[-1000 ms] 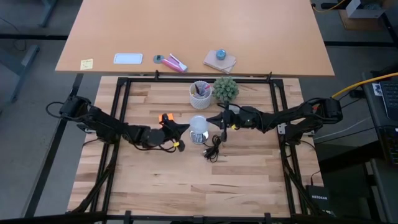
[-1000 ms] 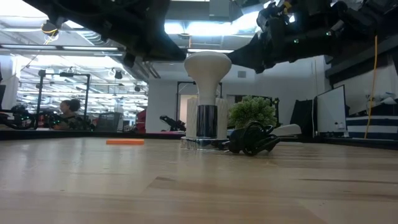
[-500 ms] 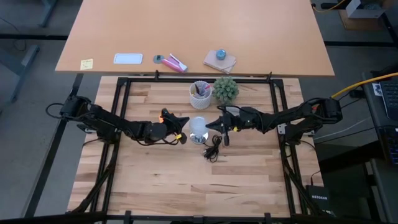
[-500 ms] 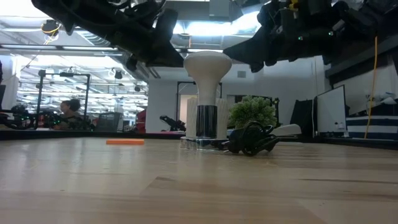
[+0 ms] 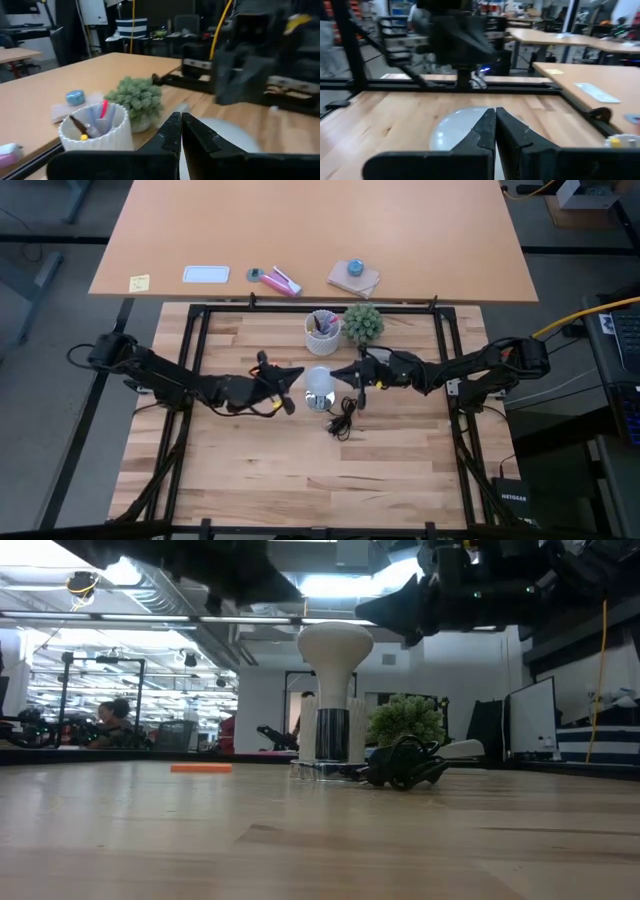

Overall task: Screw lightbulb
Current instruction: Insert the light bulb into the lamp socket

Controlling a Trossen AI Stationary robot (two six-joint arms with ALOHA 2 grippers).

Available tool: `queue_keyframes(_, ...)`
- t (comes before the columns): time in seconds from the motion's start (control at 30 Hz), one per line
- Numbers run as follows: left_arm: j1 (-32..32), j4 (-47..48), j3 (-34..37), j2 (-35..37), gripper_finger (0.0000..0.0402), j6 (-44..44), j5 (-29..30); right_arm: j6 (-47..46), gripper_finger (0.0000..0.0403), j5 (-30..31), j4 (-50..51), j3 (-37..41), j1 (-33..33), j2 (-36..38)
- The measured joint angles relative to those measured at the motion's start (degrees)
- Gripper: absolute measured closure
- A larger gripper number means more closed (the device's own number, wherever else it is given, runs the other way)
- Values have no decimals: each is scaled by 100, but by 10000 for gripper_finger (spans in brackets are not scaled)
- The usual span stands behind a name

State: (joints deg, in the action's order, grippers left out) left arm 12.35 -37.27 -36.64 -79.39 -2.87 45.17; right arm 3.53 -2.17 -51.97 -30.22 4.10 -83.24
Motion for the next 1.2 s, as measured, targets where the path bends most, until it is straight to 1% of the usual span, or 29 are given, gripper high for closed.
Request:
queue_keyframes(0.13, 314, 38, 0, 122, 396, -187, -16, 201, 391, 495, -48, -2, 4, 7)
queue_keyframes(0.27, 577, 340, -4, 16, 396, -439, -419, 278, 391, 952, 144, -4, 4, 9)
queue_keyframes(0.4, 643, 453, -4, -332, 396, -754, -477, 276, 391, 883, 435, -4, 4, 9)
queue_keyframes(0.53, 570, 264, -4, -675, 396, -812, -475, 187, 391, 758, 639, -4, 4, 9)
queue_keyframes(0.63, 474, 73, -4, -803, 396, -815, -464, 103, 391, 681, 719, -11, 4, 10)
queue_keyframes(0.77, 351, 72, -4, -831, 396, -831, -401, 47, 391, 504, 818, -17, 11, 18)
queue_keyframes(0.87, 310, 84, -4, -831, 396, -757, -238, -98, 391, 379, 857, -17, 15, 26)
queue_keyframes(0.93, 299, 143, -4, -827, 396, -754, -138, -115, 391, 194, 888, -19, 21, 34)
queue_keyframes(1.07, 288, 328, -4, -822, 396, -927, 256, -209, 391, -469, 902, -28, -1, 37)
queue_keyframes(1.2, 235, 420, -2, -835, 396, -1021, 340, -216, 391, -1158, 858, -31, -7, 22)
